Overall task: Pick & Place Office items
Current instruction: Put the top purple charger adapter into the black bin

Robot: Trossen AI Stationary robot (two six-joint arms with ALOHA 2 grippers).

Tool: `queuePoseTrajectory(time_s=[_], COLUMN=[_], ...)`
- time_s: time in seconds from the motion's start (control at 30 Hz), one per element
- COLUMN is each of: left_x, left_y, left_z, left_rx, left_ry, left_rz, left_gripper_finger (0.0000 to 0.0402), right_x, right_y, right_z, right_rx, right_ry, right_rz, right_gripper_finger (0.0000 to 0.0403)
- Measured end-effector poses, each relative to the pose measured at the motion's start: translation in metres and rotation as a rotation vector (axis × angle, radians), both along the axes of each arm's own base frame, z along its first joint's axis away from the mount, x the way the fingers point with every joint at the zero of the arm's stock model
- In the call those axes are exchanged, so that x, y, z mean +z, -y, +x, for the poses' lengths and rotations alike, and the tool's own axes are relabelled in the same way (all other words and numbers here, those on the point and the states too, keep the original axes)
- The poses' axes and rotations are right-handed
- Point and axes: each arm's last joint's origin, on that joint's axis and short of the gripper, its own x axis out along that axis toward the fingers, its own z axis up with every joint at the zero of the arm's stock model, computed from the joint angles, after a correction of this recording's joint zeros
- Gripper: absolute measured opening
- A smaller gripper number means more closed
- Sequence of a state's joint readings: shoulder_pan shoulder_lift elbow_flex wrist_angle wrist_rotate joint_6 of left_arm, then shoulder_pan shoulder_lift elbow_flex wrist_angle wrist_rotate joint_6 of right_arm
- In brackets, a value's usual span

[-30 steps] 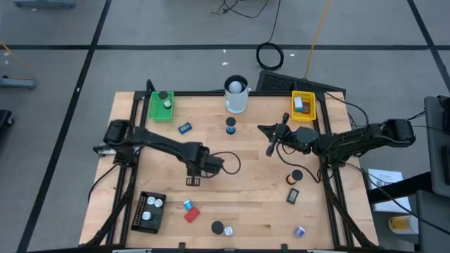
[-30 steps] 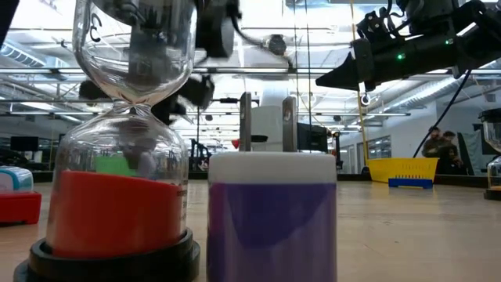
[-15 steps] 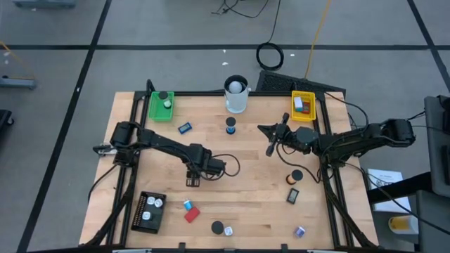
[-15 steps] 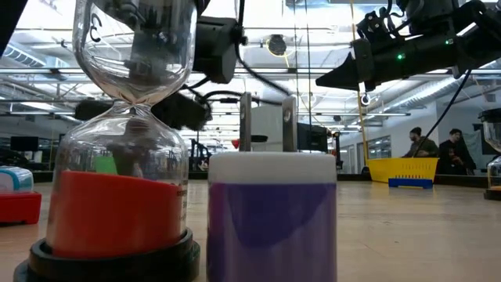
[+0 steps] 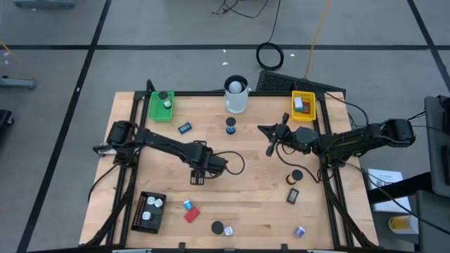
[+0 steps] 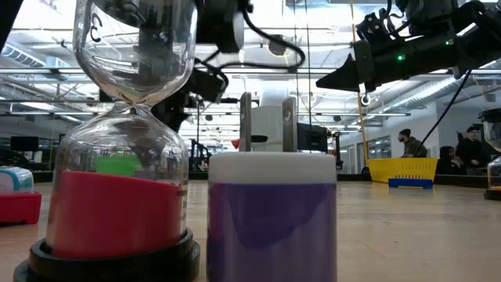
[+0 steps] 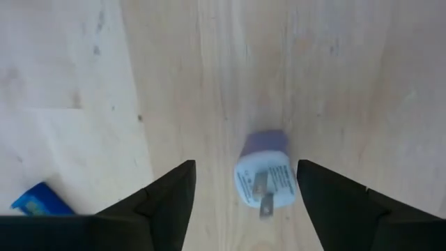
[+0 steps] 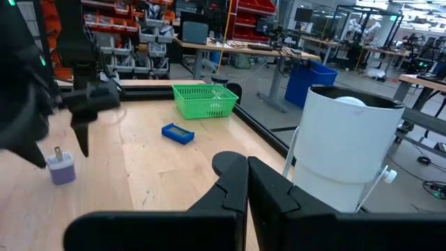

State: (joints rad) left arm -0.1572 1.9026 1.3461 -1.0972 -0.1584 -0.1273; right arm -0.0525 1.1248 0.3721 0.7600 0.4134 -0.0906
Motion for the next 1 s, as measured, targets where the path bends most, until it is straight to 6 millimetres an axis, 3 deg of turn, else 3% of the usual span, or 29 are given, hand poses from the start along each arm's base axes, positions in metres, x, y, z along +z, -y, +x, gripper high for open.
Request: queuePoseTrajectory(time_s=[0.2,0.37,0.53,0.67,0.9,1.0], left_x=[0.021,0.036,0.035,0.029,0.032,0.034], left_y=[0.011,0.019,0.016,0.006,0.005,0.005], left_z=[-0.016,-0.033,-0.056,-0.070,-0.070,-0.066], left_rx=[-0.016,-0.079,-0.081,0.005,-0.030,-0.015], left_ry=[0.110,0.305,0.499,0.500,0.512,0.551], left_rz=[0.032,-0.063,-0.165,-0.162,-0.162,-0.219], left_gripper_finger=[0.0225,0.0204,0.0175,0.0138,0.0020,0.0012], right_x=[0.000,0.000,0.000,0.000,0.000,0.000], right_y=[0.000,0.000,0.000,0.000,0.000,0.000], right_z=[0.000,0.000,0.000,0.000,0.000,0.000], right_rx=[0.000,-0.001,0.000,-0.001,-0.001,-0.001], right_ry=[-0.003,-0.001,-0.002,-0.002,-0.001,-0.001], right_rz=[-0.001,-0.001,-0.001,0.000,0.000,0.000], right_gripper_finger=[0.0001,0.0001,0.0002,0.0001,0.0001,0.0001])
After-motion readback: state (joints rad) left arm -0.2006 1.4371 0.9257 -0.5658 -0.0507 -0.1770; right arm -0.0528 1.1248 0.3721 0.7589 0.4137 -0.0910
